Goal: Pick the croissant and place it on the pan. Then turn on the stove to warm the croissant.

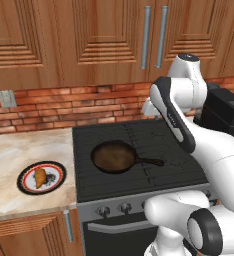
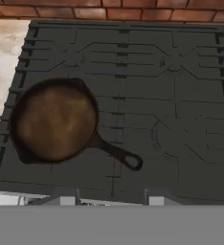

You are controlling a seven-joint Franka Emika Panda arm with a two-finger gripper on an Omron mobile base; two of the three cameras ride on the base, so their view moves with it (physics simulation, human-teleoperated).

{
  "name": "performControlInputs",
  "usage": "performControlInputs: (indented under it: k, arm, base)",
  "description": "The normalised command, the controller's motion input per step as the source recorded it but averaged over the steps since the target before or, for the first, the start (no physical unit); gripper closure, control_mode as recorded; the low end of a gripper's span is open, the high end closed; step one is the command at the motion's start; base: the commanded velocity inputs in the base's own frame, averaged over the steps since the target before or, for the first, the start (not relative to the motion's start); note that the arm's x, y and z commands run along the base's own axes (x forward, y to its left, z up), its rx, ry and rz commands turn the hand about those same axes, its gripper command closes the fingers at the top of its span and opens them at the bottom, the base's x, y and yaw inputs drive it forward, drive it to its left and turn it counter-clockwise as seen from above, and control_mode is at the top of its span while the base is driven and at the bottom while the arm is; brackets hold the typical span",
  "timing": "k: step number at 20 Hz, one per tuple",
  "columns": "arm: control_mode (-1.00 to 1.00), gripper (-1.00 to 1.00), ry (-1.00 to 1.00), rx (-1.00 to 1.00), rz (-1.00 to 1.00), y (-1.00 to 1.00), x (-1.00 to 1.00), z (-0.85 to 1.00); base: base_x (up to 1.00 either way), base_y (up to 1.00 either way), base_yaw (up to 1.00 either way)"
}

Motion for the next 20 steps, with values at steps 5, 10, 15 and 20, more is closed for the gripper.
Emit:
performControlInputs:
  k: [5,10,15,20]
  arm:
    - [-1.00,-1.00,0.00,0.00,0.00,0.00,-0.13,-0.02]
    - [-1.00,-1.00,0.00,0.00,0.00,0.00,-0.42,-0.03]
    - [-1.00,-1.00,0.00,0.00,0.00,0.04,-0.49,-0.07]
    - [-1.00,-1.00,0.00,0.00,0.00,0.13,-0.39,-0.10]
  base:
    - [0.00,0.00,0.00]
    - [0.00,0.00,0.00]
    - [0.00,0.00,0.00]
    - [0.00,0.00,0.00]
